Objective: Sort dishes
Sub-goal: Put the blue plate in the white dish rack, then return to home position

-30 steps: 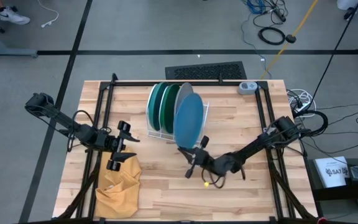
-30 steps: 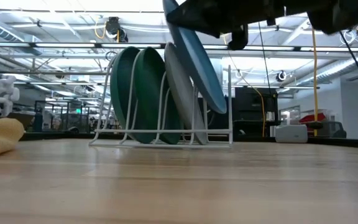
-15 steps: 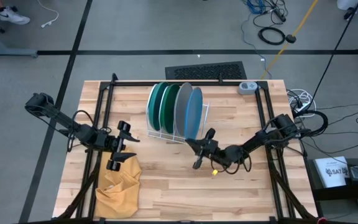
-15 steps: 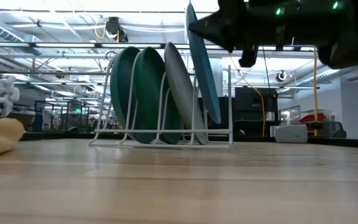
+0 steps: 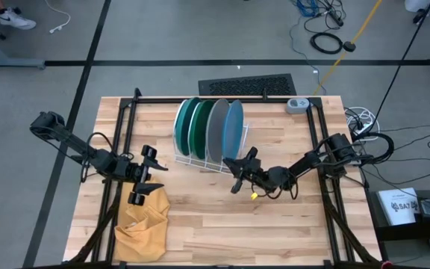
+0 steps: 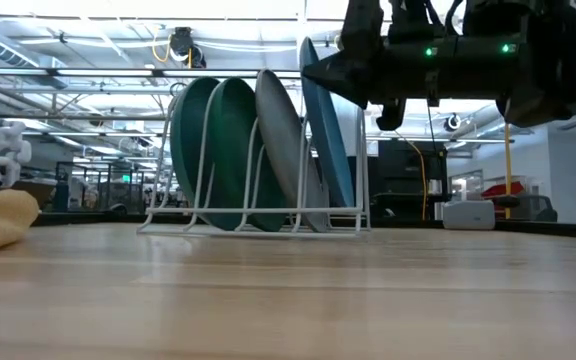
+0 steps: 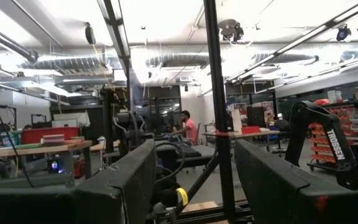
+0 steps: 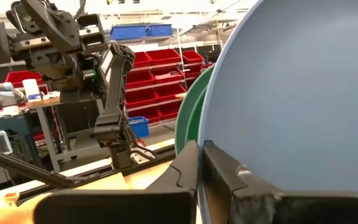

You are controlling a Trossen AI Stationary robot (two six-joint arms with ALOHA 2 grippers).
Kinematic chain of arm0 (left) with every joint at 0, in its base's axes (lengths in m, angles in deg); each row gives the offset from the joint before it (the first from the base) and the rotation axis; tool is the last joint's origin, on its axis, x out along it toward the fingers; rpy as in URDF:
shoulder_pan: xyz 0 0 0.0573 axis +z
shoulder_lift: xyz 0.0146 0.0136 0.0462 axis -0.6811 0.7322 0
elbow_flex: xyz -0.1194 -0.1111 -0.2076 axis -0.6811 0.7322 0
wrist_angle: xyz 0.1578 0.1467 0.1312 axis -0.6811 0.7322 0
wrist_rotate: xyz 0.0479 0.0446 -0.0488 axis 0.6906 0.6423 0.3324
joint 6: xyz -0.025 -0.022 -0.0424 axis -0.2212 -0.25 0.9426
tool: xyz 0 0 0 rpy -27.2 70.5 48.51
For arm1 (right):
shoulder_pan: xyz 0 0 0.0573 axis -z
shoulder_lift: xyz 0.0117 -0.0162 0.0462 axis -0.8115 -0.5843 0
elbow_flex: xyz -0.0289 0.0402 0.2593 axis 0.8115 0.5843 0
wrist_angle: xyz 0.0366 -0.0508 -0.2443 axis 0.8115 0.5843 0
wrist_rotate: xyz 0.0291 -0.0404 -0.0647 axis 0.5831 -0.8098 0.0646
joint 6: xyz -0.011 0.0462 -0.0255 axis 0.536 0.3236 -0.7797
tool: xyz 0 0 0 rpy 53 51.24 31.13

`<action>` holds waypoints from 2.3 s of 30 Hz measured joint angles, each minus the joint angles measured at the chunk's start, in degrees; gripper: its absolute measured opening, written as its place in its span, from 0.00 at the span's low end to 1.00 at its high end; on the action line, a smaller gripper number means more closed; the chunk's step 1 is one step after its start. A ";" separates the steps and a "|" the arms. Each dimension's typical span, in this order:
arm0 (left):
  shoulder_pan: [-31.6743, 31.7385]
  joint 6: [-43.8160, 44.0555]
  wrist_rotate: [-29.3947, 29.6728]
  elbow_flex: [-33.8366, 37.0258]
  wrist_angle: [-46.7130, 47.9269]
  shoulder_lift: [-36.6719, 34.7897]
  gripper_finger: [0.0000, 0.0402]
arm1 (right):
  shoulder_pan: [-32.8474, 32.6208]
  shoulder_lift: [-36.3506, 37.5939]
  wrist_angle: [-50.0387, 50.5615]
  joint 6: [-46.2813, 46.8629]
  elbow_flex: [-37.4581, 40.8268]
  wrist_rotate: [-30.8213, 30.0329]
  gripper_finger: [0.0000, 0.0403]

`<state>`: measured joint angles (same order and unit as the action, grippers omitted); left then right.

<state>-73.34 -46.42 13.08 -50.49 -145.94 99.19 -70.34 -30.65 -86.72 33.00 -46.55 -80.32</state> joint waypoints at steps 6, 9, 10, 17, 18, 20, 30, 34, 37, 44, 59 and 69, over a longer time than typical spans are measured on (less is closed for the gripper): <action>0.02 0.02 0.00 0.00 0.38 -0.02 0.54 | -0.04 0.01 -0.04 0.86 -0.01 -0.32 0.13; 0.01 0.00 0.00 0.00 0.50 -0.01 0.54 | -0.35 0.02 -0.05 0.86 -0.01 -0.38 0.22; -0.01 0.00 0.00 0.00 0.72 0.00 0.54 | -0.48 0.02 -0.05 0.86 -0.01 -0.34 0.26; 0.00 0.02 0.00 0.00 1.59 -0.02 0.54 | -1.31 0.02 -0.07 1.06 -0.03 -0.34 0.46; 0.00 0.02 0.00 0.00 1.69 -0.02 0.54 | -1.43 0.02 -0.05 1.05 -0.03 -0.36 0.48; 0.01 0.02 0.00 0.00 1.77 -0.01 0.54 | -1.64 0.02 -0.07 0.75 -0.26 -0.36 0.51; 0.01 0.13 0.02 0.00 2.11 0.00 0.54 | -4.49 3.56 0.13 -8.47 -2.78 -0.36 0.53; 0.00 0.16 0.09 0.00 4.42 0.00 0.54 | -7.22 7.61 2.97 -12.18 -2.81 -0.44 0.53; -0.01 0.20 0.59 0.00 4.89 0.00 0.54 | -9.46 10.43 7.76 -14.27 -2.83 -3.40 0.51; -0.01 1.62 1.30 0.00 5.54 -0.02 0.54 | -15.41 15.45 19.89 -13.68 -2.83 -9.39 0.50; 0.02 17.96 13.17 0.00 23.27 0.29 0.54 | -26.68 16.65 63.16 26.52 -2.81 -6.13 0.50; -4.33 34.91 14.48 0.00 32.06 12.11 0.31 | -26.44 16.65 82.70 29.95 -2.81 0.04 0.36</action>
<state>-77.67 -11.51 27.56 -50.49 -113.87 111.30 -96.78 -14.00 -4.02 62.95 -49.35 -80.28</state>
